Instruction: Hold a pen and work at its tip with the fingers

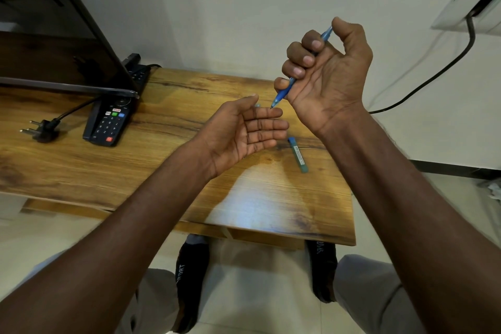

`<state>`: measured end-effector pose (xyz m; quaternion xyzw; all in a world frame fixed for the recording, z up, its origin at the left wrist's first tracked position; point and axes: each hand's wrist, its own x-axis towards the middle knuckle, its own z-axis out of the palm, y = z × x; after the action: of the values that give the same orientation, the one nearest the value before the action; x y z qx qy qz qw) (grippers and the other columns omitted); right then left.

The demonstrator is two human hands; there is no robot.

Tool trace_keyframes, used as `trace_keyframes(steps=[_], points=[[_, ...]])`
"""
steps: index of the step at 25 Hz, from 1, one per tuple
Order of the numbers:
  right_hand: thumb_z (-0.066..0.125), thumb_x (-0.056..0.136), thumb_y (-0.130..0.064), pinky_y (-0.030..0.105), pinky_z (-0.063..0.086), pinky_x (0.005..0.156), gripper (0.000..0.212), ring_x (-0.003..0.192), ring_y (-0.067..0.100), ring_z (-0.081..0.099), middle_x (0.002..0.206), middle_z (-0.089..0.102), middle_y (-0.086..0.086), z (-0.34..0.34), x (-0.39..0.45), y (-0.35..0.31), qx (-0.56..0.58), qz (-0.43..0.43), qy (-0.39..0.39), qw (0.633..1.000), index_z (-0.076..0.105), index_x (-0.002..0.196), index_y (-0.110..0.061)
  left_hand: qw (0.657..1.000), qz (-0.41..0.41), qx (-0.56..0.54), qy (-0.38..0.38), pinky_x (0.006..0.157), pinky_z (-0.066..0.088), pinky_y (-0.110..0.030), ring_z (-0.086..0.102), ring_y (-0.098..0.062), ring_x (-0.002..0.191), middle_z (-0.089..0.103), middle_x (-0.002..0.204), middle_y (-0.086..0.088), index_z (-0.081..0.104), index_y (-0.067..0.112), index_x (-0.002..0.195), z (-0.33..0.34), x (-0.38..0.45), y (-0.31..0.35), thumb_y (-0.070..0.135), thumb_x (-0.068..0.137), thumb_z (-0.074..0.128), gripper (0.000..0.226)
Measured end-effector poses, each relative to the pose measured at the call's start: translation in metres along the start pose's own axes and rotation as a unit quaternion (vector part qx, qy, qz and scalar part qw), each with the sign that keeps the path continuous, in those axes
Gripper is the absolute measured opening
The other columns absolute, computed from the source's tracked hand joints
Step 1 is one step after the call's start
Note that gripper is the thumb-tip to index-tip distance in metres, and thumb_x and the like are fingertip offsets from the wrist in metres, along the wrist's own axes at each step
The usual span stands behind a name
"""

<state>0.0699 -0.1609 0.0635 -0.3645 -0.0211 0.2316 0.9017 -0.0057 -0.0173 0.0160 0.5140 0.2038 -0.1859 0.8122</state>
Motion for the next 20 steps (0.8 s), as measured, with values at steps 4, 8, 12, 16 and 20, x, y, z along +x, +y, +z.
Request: trace_keyframes(steps=[4,8,12,16,20], points=[[0.036,0.099,-0.047,0.033,0.026,0.061,0.042,0.058,0.016,0.027,0.068,0.027,-0.002,-0.0014,0.0003,-0.0012,0.001,-0.007,0.010,1.000,0.041,0.068,-0.019,1.000,-0.001,0.000,-0.001,0.093,0.059,-0.034,0.079,-0.026,0.097,0.079,0.112,-0.018,0.073,0.005,0.116,-0.0002,0.0000,0.0003,0.043,0.109,0.043,0.049],[0.035,0.098,-0.046,0.034,0.026,0.062,0.042,0.058,0.016,0.026,0.068,0.025,-0.002,-0.0035,0.0004,-0.0001,0.001,-0.008,0.014,1.000,0.038,0.067,-0.019,1.000,0.001,0.002,0.000,0.096,0.058,-0.035,0.078,-0.026,0.100,0.078,0.114,-0.019,0.073,0.004,0.118,-0.0003,-0.0001,0.0000,0.043,0.109,0.043,0.050],[0.037,0.099,-0.049,0.033,0.028,0.062,0.044,0.058,0.016,0.028,0.067,0.028,-0.003,-0.0034,0.0004,-0.0006,0.015,0.002,0.014,1.000,0.042,0.068,-0.019,1.000,0.000,0.000,0.001,0.095,0.058,-0.034,0.079,-0.026,0.098,0.079,0.112,-0.018,0.073,0.004,0.116,-0.0005,-0.0005,0.0001,0.043,0.109,0.043,0.050],[0.035,0.099,-0.046,0.034,0.026,0.062,0.042,0.058,0.016,0.027,0.067,0.027,-0.002,-0.0038,0.0005,-0.0001,0.006,-0.002,0.015,1.000,0.039,0.067,-0.019,1.000,-0.002,0.002,0.001,0.096,0.057,-0.035,0.078,-0.026,0.100,0.078,0.114,-0.019,0.073,0.004,0.116,-0.0002,0.0001,-0.0003,0.044,0.109,0.043,0.050],[0.035,0.099,-0.047,0.033,0.026,0.062,0.043,0.059,0.016,0.027,0.068,0.026,-0.002,-0.0035,0.0005,-0.0011,0.008,0.005,0.010,1.000,0.040,0.068,-0.019,1.000,-0.004,0.001,0.001,0.093,0.059,-0.034,0.079,-0.026,0.099,0.079,0.112,-0.019,0.073,0.004,0.116,-0.0001,0.0007,-0.0008,0.044,0.109,0.043,0.050]])
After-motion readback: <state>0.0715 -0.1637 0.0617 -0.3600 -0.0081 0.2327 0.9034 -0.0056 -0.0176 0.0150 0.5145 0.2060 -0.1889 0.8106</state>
